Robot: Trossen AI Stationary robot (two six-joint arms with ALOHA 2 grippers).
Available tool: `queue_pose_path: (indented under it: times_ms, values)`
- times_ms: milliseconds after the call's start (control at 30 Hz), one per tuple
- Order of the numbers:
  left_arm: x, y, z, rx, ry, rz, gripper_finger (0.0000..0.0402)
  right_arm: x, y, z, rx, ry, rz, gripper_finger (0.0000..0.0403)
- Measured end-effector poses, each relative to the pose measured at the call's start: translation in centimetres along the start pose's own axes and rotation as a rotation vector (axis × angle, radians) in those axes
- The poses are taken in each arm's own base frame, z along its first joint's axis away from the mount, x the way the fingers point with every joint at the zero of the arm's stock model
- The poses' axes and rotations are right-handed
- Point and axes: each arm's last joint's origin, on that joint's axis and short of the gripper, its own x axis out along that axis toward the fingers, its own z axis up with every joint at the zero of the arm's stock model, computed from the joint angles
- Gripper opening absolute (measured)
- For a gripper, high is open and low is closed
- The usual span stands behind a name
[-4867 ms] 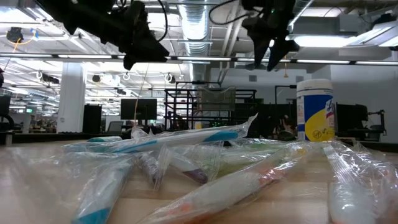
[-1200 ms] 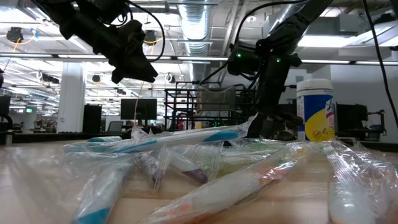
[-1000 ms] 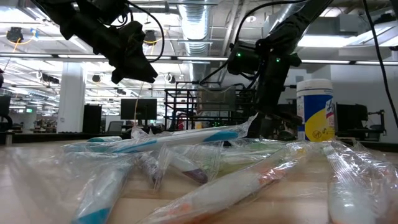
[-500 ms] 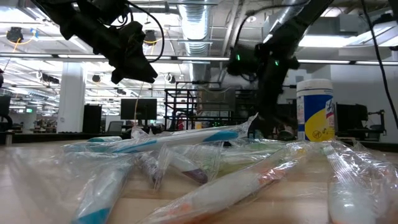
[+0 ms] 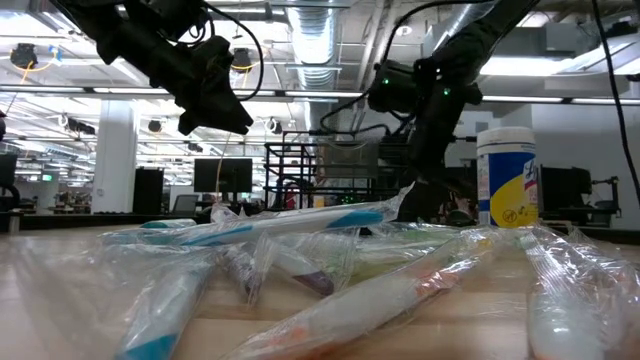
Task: Pick & Place toothbrushing station
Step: Put the blue mouthwash into the black wire organizer
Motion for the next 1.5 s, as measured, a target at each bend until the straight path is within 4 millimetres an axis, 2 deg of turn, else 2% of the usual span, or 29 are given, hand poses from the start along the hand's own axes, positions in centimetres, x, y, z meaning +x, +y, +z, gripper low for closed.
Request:
queue_pose_path:
  times_ms: [100, 267, 400, 533, 600, 700, 833, 1133, 1300, 1500]
  values:
    - [0.0, 0.0, 0.0, -0.005, 0.003, -0.009, 0.0104, -1.2, 0.1, 0.7, -0.035, -0.030, 0.055, 0.0146]
    - [0.7, -1.0, -0.8, 0.095, 0.093, -0.155, 0.0104, -3.9, 0.9, 0.8, -0.166, -0.090, 0.144, 0.0177]
    - [2.1, -1.8, -2.2, 0.166, 0.167, -0.167, 0.0104, -5.8, 1.9, -0.5, -0.329, -0.063, 0.215, 0.0183]
    - [3.6, -2.3, -3.7, 0.195, 0.244, -0.128, 0.0104, -6.2, 1.9, -2.5, -0.437, 0.018, 0.171, 0.0177]
    - [4.4, -2.2, -4.6, 0.122, 0.304, -0.102, 0.0106, -6.3, 2.0, -3.0, -0.451, 0.030, 0.169, 0.0173]
    - [5.1, -1.5, -5.9, -0.084, 0.436, -0.043, 0.0118, -6.6, 2.1, -3.2, -0.470, 0.029, 0.175, 0.0168]
    - [5.3, -1.1, -6.9, -0.180, 0.521, 0.035, 0.0139, -7.0, 1.9, -3.3, -0.469, 0.041, 0.162, 0.0164]
    - [3.7, 0.5, -5.5, -0.423, 0.450, 0.173, 0.0185, -7.7, 1.3, -3.4, -0.551, 0.057, 0.136, 0.0171]
    - [2.5, 1.3, -5.9, -0.494, 0.531, 0.262, 0.0193, -7.7, 1.2, -3.5, -0.596, 0.067, 0.134, 0.0171]
    - [2.2, 0.7, -6.5, -0.622, 0.608, 0.248, 0.0189, -7.7, 1.2, -3.5, -0.656, 0.075, 0.147, 0.0174]
